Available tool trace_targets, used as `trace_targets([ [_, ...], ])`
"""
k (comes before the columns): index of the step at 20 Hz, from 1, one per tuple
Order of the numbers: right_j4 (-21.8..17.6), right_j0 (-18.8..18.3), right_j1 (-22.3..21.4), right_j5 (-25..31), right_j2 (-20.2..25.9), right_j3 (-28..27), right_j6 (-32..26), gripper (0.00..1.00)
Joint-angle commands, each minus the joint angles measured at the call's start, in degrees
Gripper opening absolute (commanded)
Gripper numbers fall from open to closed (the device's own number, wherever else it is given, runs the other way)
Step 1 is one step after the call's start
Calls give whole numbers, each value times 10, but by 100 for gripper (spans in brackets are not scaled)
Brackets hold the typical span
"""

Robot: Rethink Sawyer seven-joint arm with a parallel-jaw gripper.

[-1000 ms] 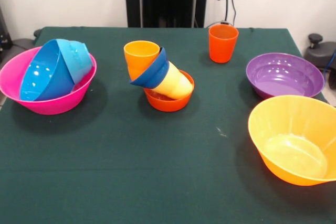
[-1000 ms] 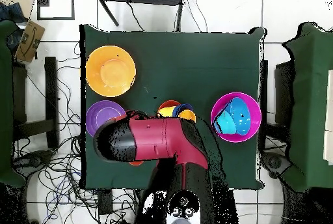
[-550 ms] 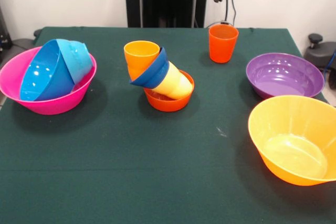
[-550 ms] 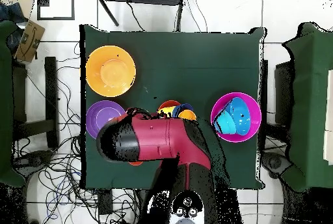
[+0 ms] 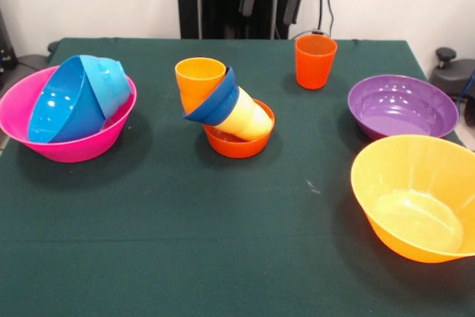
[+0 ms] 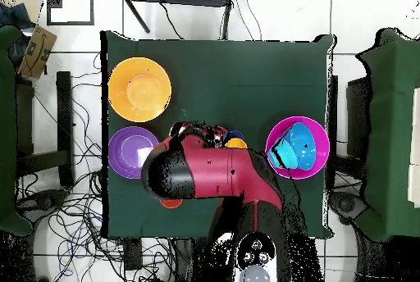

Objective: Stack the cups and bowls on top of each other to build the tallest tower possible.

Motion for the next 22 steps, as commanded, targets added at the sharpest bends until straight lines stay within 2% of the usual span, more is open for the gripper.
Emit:
trace_targets([
  [1, -45, -7, 21, -35, 31, 39, 8, 100],
  [9, -35, -1, 26, -32, 24, 40, 20, 100],
  [14, -44, 16, 35, -55, 7, 34, 35, 100],
  [18, -59, 60, 26, -67, -53, 11, 56, 100],
  [22, -63, 117, -46, -15, -140, -31, 64, 100],
])
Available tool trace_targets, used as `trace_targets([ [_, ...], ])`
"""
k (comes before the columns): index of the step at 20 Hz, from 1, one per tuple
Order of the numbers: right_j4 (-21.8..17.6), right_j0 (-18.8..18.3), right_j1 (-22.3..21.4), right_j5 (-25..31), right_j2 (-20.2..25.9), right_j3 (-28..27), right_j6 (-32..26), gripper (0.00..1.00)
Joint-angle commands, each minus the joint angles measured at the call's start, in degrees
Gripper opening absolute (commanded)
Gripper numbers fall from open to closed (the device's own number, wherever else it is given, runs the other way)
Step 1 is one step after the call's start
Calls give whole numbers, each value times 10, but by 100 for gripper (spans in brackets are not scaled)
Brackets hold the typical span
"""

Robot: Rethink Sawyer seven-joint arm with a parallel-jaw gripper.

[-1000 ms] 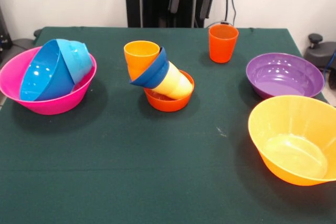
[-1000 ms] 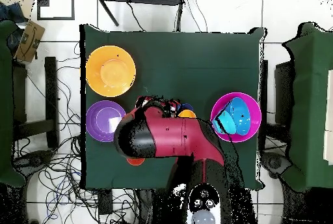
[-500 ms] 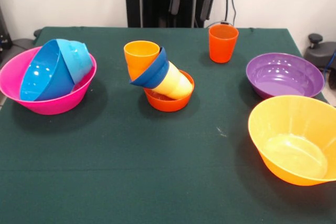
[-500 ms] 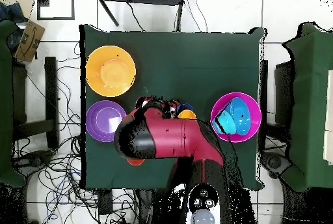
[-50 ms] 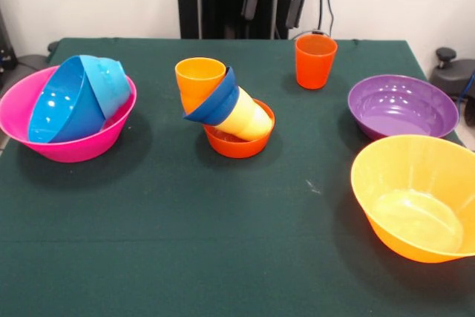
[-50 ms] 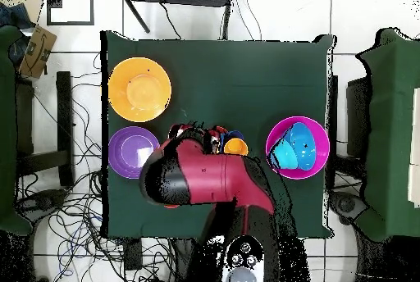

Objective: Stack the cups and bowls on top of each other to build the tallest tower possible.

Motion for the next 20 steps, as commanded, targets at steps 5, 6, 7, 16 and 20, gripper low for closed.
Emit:
trace_targets([
  [5, 22, 3, -169, 64, -28, -12, 0, 100],
  [6, 96, -45, -220, 74, 33, 37, -58, 100],
  [7, 169, -94, -271, 84, 95, 85, -115, 100],
  [16, 133, 94, -517, -41, -72, 210, -181, 100],
  [20, -20, 165, -514, -202, -98, 227, -8, 100],
])
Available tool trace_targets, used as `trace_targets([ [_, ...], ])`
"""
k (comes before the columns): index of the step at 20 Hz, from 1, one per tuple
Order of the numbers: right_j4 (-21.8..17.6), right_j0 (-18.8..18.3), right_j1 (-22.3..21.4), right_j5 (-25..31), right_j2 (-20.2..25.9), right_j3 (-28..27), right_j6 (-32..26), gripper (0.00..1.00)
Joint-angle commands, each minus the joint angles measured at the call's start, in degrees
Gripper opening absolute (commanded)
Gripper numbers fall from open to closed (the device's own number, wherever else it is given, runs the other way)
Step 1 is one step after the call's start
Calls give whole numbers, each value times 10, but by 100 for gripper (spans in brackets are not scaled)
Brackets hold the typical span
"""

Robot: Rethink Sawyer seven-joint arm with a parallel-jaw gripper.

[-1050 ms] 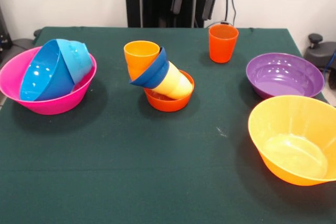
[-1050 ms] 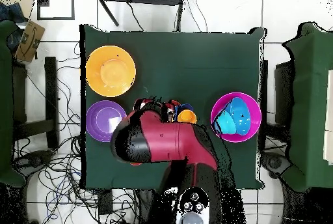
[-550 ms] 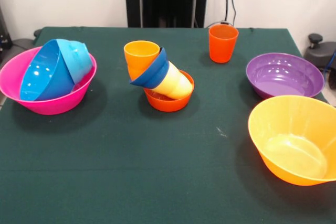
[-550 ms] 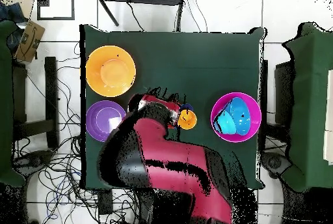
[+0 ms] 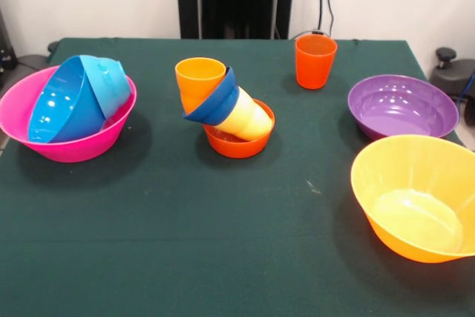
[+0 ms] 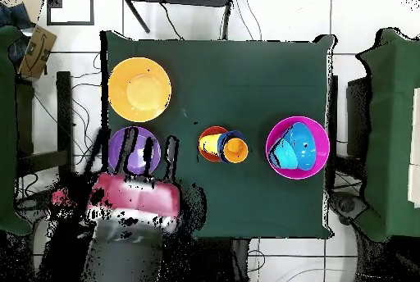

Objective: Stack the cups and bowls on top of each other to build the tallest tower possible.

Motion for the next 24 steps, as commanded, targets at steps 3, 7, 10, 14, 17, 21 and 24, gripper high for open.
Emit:
trace_targets([
  [3, -358, 62, -86, -204, -33, 116, 189, 100],
  [7, -411, 48, -63, -265, -31, 110, 255, 100],
  [10, -417, 34, -40, -299, -31, 107, 253, 100],
  [14, -483, 19, -14, -291, 1, 88, 289, 100],
  [17, -431, 12, 27, -342, -1, 92, 231, 100],
  [21, -416, 11, 54, -377, 5, 89, 214, 100],
  [24, -398, 21, 47, -398, -3, 85, 183, 100],
])
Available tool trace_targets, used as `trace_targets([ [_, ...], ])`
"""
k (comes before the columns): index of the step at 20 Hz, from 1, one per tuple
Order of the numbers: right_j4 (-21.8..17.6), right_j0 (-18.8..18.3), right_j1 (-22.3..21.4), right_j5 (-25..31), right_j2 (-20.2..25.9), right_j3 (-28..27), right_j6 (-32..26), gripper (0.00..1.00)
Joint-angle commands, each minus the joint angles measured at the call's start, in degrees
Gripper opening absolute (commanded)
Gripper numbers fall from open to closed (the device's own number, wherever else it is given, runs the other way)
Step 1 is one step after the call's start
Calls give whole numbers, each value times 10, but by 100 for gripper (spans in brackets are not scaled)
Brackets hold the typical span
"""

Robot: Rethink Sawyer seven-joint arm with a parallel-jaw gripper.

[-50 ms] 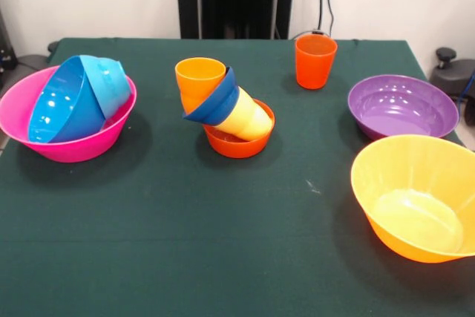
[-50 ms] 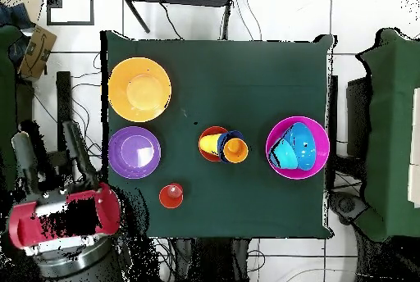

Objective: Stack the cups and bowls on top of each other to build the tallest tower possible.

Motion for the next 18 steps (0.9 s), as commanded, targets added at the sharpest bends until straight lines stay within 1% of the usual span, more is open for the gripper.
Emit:
trace_targets([
  [1, -21, 3, 24, -46, -26, 114, -8, 100],
  [2, -21, 4, 30, -51, -26, 113, -8, 100],
  [4, -42, 5, 10, -28, -24, 104, 13, 100],
  [5, -70, 7, -12, 0, -22, 95, 42, 100],
  [7, -90, 7, -22, 16, -19, 85, 63, 100],
  [8, -89, 4, -17, 12, -18, 83, 62, 100],
  [11, -104, -2, -16, 20, -11, 72, 80, 100],
  [18, -69, -43, 63, -34, 10, 44, 48, 100],
])
